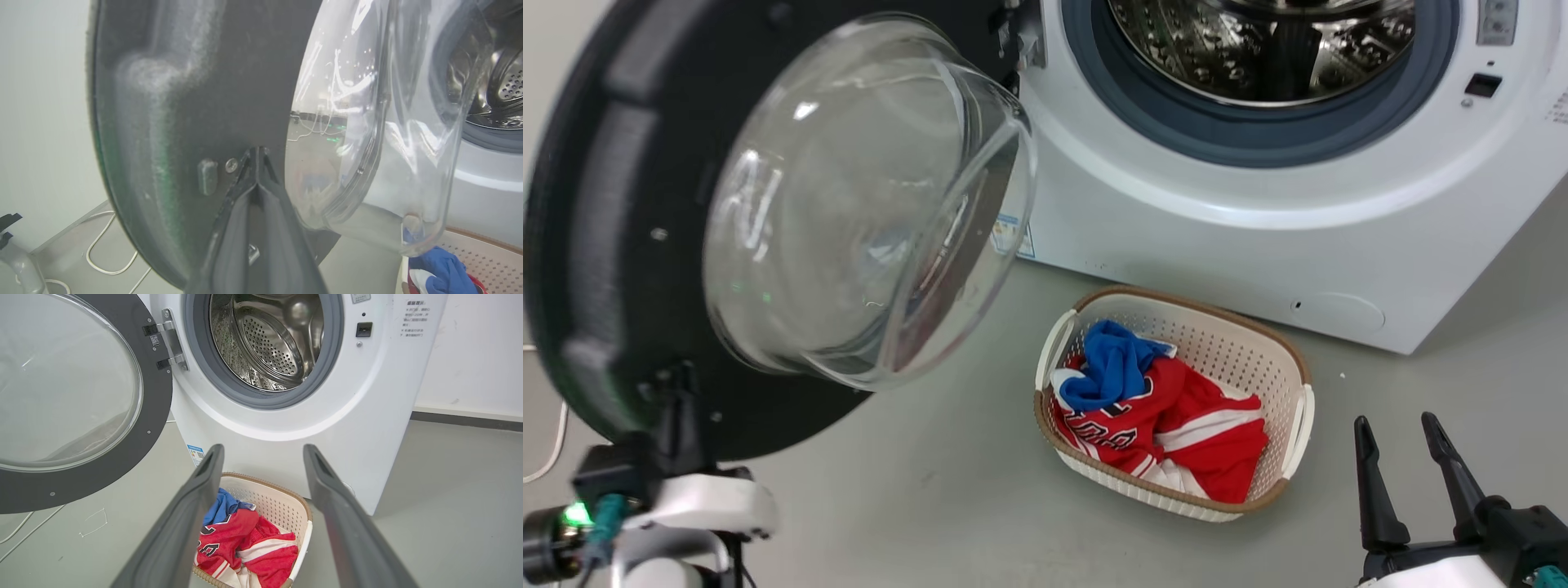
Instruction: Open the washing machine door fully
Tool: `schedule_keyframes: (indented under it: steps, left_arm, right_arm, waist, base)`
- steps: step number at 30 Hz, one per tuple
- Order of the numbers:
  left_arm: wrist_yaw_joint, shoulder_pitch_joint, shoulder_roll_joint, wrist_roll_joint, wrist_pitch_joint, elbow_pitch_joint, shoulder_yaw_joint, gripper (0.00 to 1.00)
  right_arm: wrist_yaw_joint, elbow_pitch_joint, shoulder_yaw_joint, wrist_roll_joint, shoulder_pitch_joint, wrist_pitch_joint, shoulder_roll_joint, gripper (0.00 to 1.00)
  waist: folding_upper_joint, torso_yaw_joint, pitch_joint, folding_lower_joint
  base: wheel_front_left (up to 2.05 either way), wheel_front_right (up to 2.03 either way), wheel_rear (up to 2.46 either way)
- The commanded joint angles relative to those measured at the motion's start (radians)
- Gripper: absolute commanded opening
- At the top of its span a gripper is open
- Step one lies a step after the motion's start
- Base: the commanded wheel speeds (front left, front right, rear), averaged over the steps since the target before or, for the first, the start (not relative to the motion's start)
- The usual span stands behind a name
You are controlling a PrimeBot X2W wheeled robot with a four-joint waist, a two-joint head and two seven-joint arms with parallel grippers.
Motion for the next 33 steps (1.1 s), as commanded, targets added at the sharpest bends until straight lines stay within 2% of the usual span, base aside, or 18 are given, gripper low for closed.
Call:
schedule_keyframes:
  steps: [1, 14, 21, 33]
  left_arm:
    - [0.004, -0.021, 0.008, -0.007, 0.002, 0.004, 0.023, 0.00]
    - [-0.040, -0.184, 0.027, -0.001, 0.002, 0.105, 0.217, 0.00]
    - [-0.063, -0.264, 0.066, -0.003, 0.002, 0.187, 0.311, 0.00]
    - [-0.099, -0.346, 0.147, 0.019, 0.002, 0.297, 0.396, 0.00]
  right_arm:
    - [0.000, -0.003, -0.002, -0.006, -0.014, -0.002, 0.002, 1.00]
    - [0.000, -0.021, -0.005, -0.058, -0.082, -0.002, 0.002, 1.00]
    - [0.000, -0.026, -0.010, -0.072, -0.103, -0.002, 0.002, 1.00]
    - [0.000, -0.032, -0.014, -0.083, -0.118, -0.002, 0.002, 1.00]
  waist:
    - [0.0000, -0.004, 0.019, -0.0001]
    - [0.0000, -0.023, 0.126, -0.0001]
    - [0.0000, -0.050, 0.157, -0.0001]
    - [0.0000, -0.081, 0.179, -0.0001]
  base:
    - [0.00, 0.00, 0.00]
    - [0.00, 0.00, 0.00]
    - [0.00, 0.00, 0.00]
    - [0.00, 0.00, 0.00]
